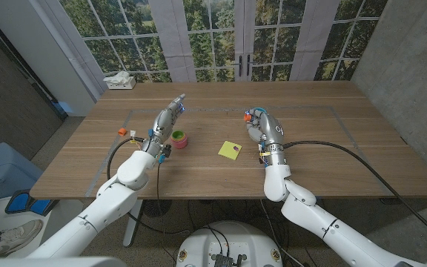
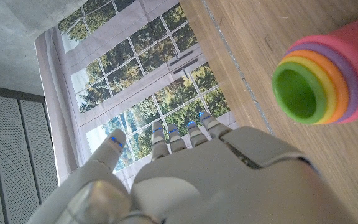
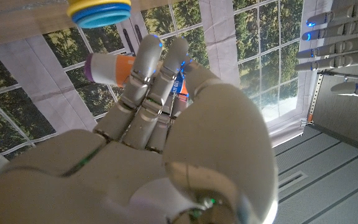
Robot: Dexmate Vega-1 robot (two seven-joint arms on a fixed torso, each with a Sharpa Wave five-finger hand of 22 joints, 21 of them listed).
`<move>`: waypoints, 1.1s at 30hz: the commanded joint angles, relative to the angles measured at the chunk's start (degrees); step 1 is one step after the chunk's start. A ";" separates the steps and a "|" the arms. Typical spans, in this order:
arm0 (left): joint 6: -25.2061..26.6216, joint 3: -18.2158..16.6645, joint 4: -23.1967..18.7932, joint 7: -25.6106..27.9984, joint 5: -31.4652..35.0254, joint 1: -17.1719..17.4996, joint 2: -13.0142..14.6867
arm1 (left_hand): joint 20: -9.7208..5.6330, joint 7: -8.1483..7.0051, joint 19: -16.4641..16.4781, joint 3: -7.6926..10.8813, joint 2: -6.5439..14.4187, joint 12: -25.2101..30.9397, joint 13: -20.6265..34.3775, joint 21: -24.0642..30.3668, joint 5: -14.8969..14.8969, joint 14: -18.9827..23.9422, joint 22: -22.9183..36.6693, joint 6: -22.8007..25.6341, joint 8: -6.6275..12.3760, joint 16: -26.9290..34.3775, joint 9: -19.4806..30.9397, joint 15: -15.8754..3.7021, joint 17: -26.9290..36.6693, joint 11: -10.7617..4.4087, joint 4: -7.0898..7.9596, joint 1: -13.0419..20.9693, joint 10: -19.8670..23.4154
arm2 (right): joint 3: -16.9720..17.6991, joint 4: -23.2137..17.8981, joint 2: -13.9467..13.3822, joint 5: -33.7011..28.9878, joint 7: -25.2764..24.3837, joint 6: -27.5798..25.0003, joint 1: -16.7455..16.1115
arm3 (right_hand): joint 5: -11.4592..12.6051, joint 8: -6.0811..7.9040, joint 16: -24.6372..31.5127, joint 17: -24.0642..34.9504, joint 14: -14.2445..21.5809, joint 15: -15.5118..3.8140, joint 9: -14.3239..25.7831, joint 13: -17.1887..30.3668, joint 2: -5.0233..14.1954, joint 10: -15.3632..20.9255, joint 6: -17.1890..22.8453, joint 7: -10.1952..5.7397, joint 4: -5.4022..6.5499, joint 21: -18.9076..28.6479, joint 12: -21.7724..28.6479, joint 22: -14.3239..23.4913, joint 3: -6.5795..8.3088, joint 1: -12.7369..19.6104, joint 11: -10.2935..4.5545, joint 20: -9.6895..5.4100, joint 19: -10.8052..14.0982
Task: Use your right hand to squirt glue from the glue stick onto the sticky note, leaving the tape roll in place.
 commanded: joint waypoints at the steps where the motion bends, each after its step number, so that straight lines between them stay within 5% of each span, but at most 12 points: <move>1: -1.44 -1.06 1.10 -2.45 -5.98 0.67 -1.38 | -3.77 -0.09 -0.24 2.10 7.44 0.34 -0.01 -0.09 0.00 -0.03 -0.06 0.99 0.23 0.19 0.13 -6.58 -0.12 -0.42 -0.30 1.86 0.75 | -3.25 -1.50 -0.99 -2.83 3.14 -9.66 1.93 | 0.24 0.28 0.01 0.25 -0.25 0.07 0.18 0.26 0.42 7.28 9.58 -4.65 0.61 0.32 0.13 0.28 0.84 -0.14 -4.31 -5.89 -0.33; 14: -0.57 -2.36 0.55 -2.40 -9.15 1.23 -1.52 | -4.06 -0.50 -0.56 3.90 7.05 0.22 -0.03 -0.21 -0.60 0.08 -0.08 1.39 0.08 0.13 0.12 -7.04 -0.18 -0.76 -0.75 3.44 1.08 | -6.29 -1.40 -1.30 -4.33 6.43 -16.75 4.04 | 0.23 0.21 0.01 0.40 -0.10 0.00 -0.07 0.24 0.36 7.40 9.88 -4.77 0.64 0.40 0.05 0.29 0.79 -0.26 -4.29 -5.85 -0.45; 33: -0.69 -2.64 1.73 -4.20 -11.35 0.10 -1.95 | -4.14 -0.48 -0.92 3.60 6.25 -0.04 0.00 -0.24 -1.19 -0.42 -0.03 1.07 -0.17 0.13 0.12 -7.04 -0.03 -0.56 -0.60 3.50 0.56 | -11.69 -2.14 -1.78 -8.02 13.89 -28.98 7.72 | 0.25 -0.02 -0.02 0.64 0.10 -0.17 -0.40 0.15 0.23 7.47 10.01 -4.83 0.47 0.63 -0.14 0.31 0.84 -0.09 -4.26 -5.83 -0.51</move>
